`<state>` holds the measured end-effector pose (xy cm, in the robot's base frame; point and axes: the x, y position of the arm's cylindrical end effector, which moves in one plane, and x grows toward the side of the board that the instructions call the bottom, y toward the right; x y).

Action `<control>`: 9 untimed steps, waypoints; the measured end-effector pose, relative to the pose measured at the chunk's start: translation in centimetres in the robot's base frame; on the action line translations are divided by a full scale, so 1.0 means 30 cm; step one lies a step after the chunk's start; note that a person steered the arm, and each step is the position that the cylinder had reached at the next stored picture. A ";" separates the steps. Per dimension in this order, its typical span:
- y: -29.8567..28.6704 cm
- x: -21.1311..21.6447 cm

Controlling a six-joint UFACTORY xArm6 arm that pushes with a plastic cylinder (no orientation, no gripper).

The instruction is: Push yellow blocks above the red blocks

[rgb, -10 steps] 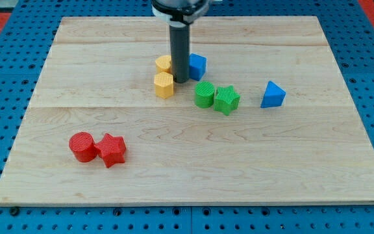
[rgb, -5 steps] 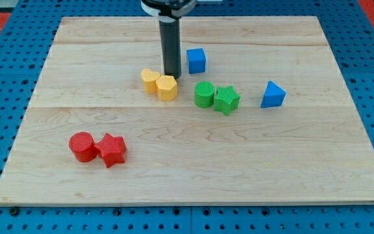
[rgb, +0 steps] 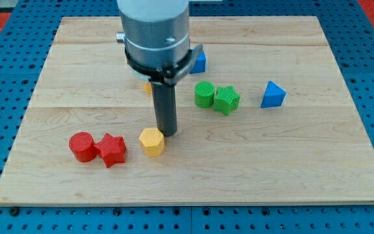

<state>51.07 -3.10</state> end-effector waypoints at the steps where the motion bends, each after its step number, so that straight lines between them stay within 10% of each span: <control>1: -0.019 0.185; 3: -0.153 0.206; 5: -0.103 -0.276; 7: 0.059 -0.049; 9: -0.048 -0.336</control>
<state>40.99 -4.53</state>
